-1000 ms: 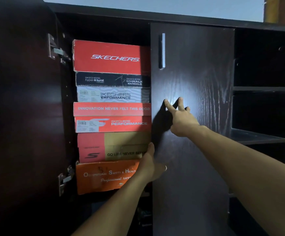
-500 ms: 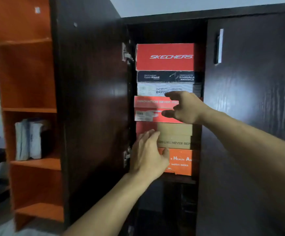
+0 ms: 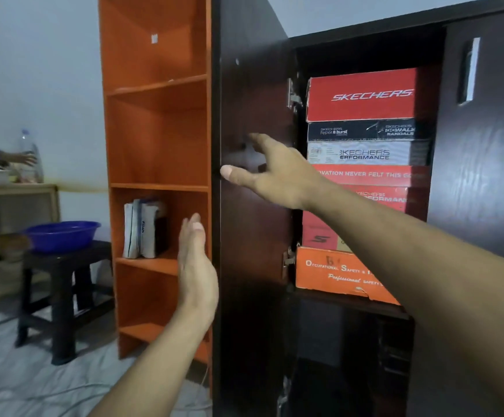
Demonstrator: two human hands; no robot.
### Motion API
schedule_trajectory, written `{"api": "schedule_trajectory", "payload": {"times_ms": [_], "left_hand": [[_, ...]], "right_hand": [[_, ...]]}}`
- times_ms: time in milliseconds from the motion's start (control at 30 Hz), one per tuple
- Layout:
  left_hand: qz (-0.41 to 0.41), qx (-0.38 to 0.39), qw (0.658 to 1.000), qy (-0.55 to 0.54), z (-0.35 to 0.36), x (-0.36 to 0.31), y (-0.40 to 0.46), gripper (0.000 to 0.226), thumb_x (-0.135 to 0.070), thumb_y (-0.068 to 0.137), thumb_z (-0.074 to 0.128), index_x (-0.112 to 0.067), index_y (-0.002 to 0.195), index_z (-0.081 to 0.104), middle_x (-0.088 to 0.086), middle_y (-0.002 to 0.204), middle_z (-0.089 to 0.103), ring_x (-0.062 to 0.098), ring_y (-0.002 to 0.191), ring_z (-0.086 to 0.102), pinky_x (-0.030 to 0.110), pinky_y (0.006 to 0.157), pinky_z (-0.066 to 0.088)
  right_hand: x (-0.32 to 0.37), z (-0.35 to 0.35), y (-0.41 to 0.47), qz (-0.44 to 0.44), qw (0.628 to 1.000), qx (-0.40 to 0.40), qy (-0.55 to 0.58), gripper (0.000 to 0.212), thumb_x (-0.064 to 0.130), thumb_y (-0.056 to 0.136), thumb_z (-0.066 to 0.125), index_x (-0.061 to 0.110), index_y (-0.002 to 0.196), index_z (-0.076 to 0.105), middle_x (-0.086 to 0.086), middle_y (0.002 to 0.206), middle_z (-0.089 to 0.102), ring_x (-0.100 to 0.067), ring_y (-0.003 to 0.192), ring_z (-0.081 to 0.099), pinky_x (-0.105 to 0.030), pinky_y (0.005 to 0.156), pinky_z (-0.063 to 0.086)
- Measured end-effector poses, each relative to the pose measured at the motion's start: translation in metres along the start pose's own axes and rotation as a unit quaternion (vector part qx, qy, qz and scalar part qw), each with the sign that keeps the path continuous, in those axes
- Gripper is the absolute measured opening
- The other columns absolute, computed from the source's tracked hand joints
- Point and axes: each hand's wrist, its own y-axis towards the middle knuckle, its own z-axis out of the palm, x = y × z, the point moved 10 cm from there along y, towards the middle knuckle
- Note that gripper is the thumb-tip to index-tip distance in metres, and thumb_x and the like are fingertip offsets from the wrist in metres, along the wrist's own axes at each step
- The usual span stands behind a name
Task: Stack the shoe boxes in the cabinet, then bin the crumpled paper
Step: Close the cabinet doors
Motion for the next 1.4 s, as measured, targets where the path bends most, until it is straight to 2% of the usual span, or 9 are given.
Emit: {"api": "schedule_trajectory", "payload": {"times_ms": [67, 133, 200, 400, 567, 667, 767, 1167, 1400], "left_hand": [[-0.142, 0.045, 0.986, -0.079, 0.002, 0.045, 0.004, 0.085, -0.076, 0.077, 0.051, -0.024, 0.144, 0.043, -0.002, 0.149, 0.045, 0.017, 0.139, 0.038, 0.049, 0.117, 0.025], [-0.172, 0.060, 0.981, -0.068, -0.002, 0.073, 0.008, 0.125, -0.089, 0.045, 0.066, -0.028, 0.149, 0.034, -0.004, 0.154, 0.038, 0.018, 0.141, 0.035, 0.049, 0.116, 0.024], [-0.173, 0.070, 0.980, -0.069, 0.004, 0.085, 0.007, 0.132, -0.086, 0.037, 0.072, -0.029, 0.149, 0.032, -0.006, 0.155, 0.036, 0.018, 0.141, 0.034, 0.049, 0.117, 0.022], [-0.146, 0.174, 0.968, -0.108, 0.069, 0.064, -0.043, 0.090, -0.069, 0.066, 0.067, -0.016, 0.138, 0.052, -0.001, 0.142, 0.054, 0.014, 0.134, 0.045, 0.040, 0.117, 0.026], [-0.029, 0.221, 0.975, 0.008, 0.128, 0.062, -0.078, 0.064, -0.056, 0.092, 0.040, -0.025, 0.148, 0.032, -0.019, 0.147, 0.032, -0.005, 0.133, 0.028, -0.002, 0.094, 0.027], [0.051, 0.289, 0.948, 0.123, 0.164, 0.071, -0.094, 0.059, -0.062, 0.094, 0.027, -0.049, 0.147, 0.007, -0.027, 0.158, 0.002, -0.008, 0.144, 0.002, 0.024, 0.120, 0.007], [0.112, 0.327, 0.913, 0.219, 0.194, 0.091, -0.102, 0.060, -0.058, 0.095, 0.023, -0.055, 0.143, -0.012, -0.032, 0.153, -0.022, -0.010, 0.141, -0.019, 0.042, 0.121, -0.004], [0.248, 0.379, 0.764, 0.460, 0.267, 0.141, -0.097, 0.085, -0.058, 0.095, 0.034, -0.035, 0.141, -0.034, -0.014, 0.144, -0.049, 0.004, 0.136, -0.040, 0.047, 0.112, -0.020], [0.249, 0.395, 0.731, 0.498, 0.291, 0.164, -0.087, 0.120, -0.051, 0.084, 0.063, -0.035, 0.132, -0.046, -0.008, 0.144, -0.051, 0.012, 0.136, -0.043, 0.055, 0.111, -0.019]], "right_hand": [[0.002, 0.006, -0.003, 0.005, 1.000, 0.006, 0.011, 0.098, 0.070, 0.078, 0.058, 0.019, 0.152, 0.021, -0.004, 0.152, 0.040, -0.023, 0.131, 0.050, -0.025, 0.099, 0.039], [0.001, 0.008, -0.008, 0.012, 1.000, 0.014, -0.004, 0.099, 0.069, 0.080, 0.057, 0.016, 0.153, 0.018, -0.006, 0.154, 0.038, -0.025, 0.135, 0.045, -0.025, 0.097, 0.037], [-0.001, 0.008, -0.013, 0.009, 0.999, 0.023, -0.023, 0.100, 0.071, 0.079, 0.056, 0.017, 0.153, 0.018, -0.006, 0.154, 0.038, -0.026, 0.135, 0.044, -0.030, 0.101, 0.039], [-0.023, -0.029, -0.037, 0.016, 1.000, -0.003, -0.007, 0.088, 0.068, 0.077, 0.061, 0.021, 0.146, 0.035, 0.006, 0.143, 0.051, -0.017, 0.128, 0.052, -0.039, 0.106, 0.044], [-0.054, -0.072, -0.068, 0.055, 0.998, -0.018, 0.031, 0.038, 0.034, 0.090, 0.065, 0.019, 0.124, 0.056, 0.000, 0.121, 0.067, -0.024, 0.108, 0.065, -0.043, 0.092, 0.054], [-0.084, -0.101, -0.084, 0.098, 0.990, -0.045, 0.091, 0.013, 0.020, 0.090, 0.067, 0.010, 0.098, 0.066, -0.012, 0.096, 0.071, -0.032, 0.087, 0.071, -0.047, 0.070, 0.061], [-0.116, -0.131, -0.097, 0.118, 0.985, -0.105, 0.063, 0.018, 0.021, 0.085, 0.073, 0.004, 0.092, 0.070, -0.012, 0.088, 0.072, -0.028, 0.074, 0.073, -0.042, 0.062, 0.062], [-0.213, -0.174, -0.111, 0.214, 0.958, -0.192, -0.021, 0.032, 0.022, 0.089, 0.069, 0.005, 0.116, 0.067, -0.012, 0.100, 0.070, -0.026, 0.074, 0.072, -0.040, 0.059, 0.062], [-0.248, -0.184, -0.102, 0.250, 0.933, -0.239, -0.096, 0.026, 0.028, 0.086, 0.071, 0.011, 0.104, 0.070, -0.010, 0.091, 0.072, -0.030, 0.080, 0.071, -0.047, 0.072, 0.060]]}}
